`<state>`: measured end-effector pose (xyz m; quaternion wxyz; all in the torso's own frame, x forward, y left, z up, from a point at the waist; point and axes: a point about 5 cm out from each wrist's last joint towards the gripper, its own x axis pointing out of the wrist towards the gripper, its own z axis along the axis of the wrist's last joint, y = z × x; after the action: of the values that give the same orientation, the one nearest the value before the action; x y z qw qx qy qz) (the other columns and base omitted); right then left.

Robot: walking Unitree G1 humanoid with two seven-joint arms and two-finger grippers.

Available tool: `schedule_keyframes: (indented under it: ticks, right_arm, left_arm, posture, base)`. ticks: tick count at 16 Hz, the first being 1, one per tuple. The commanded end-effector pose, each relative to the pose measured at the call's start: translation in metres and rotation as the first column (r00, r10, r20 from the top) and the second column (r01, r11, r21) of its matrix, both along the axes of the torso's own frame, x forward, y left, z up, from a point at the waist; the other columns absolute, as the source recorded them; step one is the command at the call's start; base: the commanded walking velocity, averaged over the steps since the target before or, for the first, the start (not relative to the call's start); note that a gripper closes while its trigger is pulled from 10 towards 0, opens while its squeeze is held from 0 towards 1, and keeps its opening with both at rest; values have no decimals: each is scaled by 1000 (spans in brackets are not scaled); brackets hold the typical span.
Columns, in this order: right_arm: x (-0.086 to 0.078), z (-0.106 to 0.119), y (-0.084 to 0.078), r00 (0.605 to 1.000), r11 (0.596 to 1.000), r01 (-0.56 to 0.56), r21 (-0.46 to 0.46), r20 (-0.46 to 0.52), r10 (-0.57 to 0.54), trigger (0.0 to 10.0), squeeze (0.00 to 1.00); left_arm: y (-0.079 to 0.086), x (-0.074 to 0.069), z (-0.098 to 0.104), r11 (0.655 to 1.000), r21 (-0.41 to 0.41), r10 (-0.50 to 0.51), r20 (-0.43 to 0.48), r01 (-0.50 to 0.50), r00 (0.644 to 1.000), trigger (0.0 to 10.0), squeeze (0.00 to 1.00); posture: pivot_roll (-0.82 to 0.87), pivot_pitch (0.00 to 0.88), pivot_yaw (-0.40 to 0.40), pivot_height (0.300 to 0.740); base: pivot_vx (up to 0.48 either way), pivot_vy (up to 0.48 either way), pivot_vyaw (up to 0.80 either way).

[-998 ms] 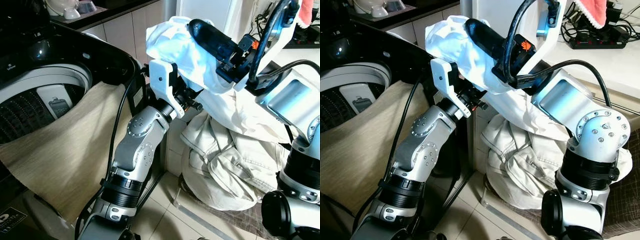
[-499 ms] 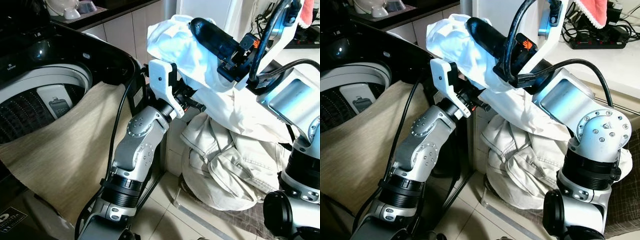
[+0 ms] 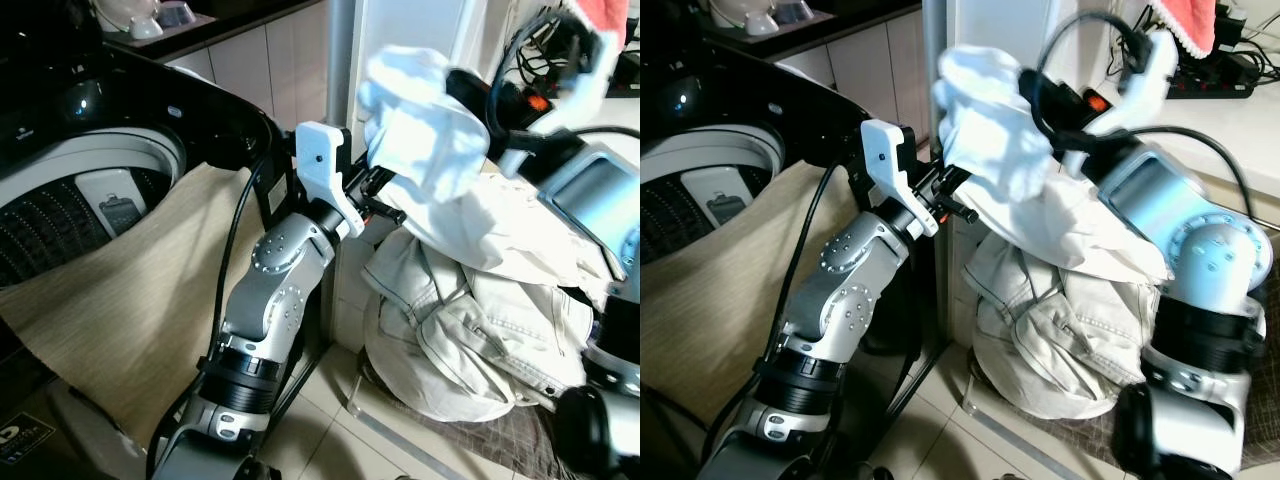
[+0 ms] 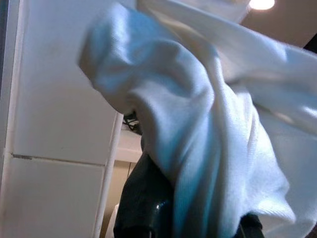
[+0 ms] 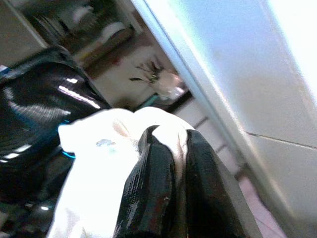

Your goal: Clothes washing

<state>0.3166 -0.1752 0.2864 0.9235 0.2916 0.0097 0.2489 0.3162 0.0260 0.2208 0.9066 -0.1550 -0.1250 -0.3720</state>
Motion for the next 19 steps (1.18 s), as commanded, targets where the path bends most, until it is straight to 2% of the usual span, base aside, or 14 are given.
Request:
schedule_keyframes:
  ticks: [1, 2, 3, 9, 10, 11, 12, 13, 14, 15, 16, 17, 18, 19]
  right_arm:
    - [-1, -1, -13, 996, 992, 88, -86, 7, -87, 4824, 0]
    - [-2, -5, -14, 996, 990, 85, -113, -3, -86, 10000, 1000]
    - [-5, -20, -16, 995, 966, 82, -244, -41, -95, 10000, 1000]
    - [-9, -33, -38, 984, 925, 130, -357, -70, -165, 10000, 1000]
    - [-10, -31, -50, 971, 874, 189, -448, -47, -235, 10000, 1000]
    - [-11, -32, -60, 962, 830, 210, -517, -42, -270, 10000, 820]
    - [-13, -30, -62, 967, 819, 203, -536, -22, -254, 10000, 0]
    - [-16, -26, -61, 974, 821, 191, -538, 1, -227, 10000, 0]
    - [-20, -19, -56, 985, 826, 166, -539, 49, -166, 10000, 0]
    - [-26, -10, -44, 990, 842, 129, -524, 110, -83, 10000, 0]
    - [-28, -7, -40, 990, 846, 115, -521, 127, -57, 10000, 0]
    - [-32, -6, -31, 989, 849, 88, -521, 150, -10, 10000, 0]
    - [-34, -6, -22, 986, 850, 60, -523, 162, 30, 10000, 0]
    - [-36, -4, -12, 981, 860, 28, -510, 179, 75, 10000, 0]
  left_arm:
    - [16, 8, 2, 997, 14, 75, 5, -75, 997, 0, 0]
    - [19, 9, 3, 996, 28, 86, 9, -86, 996, 0, 0]
    - [24, 13, 6, 992, 78, 96, 31, -98, 995, 0, 0]
    - [39, 21, 17, 983, 118, 135, 64, -142, 989, 0, 0]
    - [43, 23, 21, 978, 131, 151, 81, -161, 985, 0, 0]
    - [48, 26, 27, 972, 144, 171, 109, -186, 979, 0, 0]
    - [55, 30, 37, 966, 141, 199, 137, -218, 970, 0, 0]
    - [61, 33, 47, 958, 135, 228, 168, -252, 959, 0, 0]
    - [78, 40, 73, 932, 120, 306, 246, -343, 919, 0, 0]
    - [117, 49, 123, 821, 85, 487, 411, -565, 770, 0, 0]
    - [130, 50, 140, 770, 63, 540, 466, -635, 701, 0, 0]
    - [161, 44, 182, 596, 15, 619, 629, -803, 472, 0, 0]
    - [180, 37, 208, 474, -16, 621, 715, -881, 321, 0, 0]
    - [193, 35, 216, 374, -2, 605, 758, -927, 243, 0, 0]
  posture:
    - [-114, 0, 15, 740]
    - [-116, 0, 19, 740]
    - [-119, 0, 27, 740]
    - [-111, 0, 25, 740]
    - [-111, 0, 25, 740]
    - [-113, 0, 25, 740]
    - [-114, 0, 26, 740]
    - [-116, 0, 27, 740]
    - [-117, 0, 31, 740]
    - [-118, 0, 37, 740]
    - [-118, 0, 37, 740]
    - [-115, 0, 42, 740]
    - [-112, 0, 46, 740]
    - [-111, 0, 50, 740]
  base:
    - [0, 0, 0]
    - [0, 0, 0]
    - [0, 0, 0]
    - [0, 0, 0]
    - [0, 0, 0]
    - [0, 0, 0]
    - [0, 0, 0]
    - [0, 0, 0]
    - [0, 0, 0]
    - [0, 0, 0]
    - [0, 0, 0]
    - [0, 0, 0]
    - [0, 0, 0]
    - [0, 0, 0]
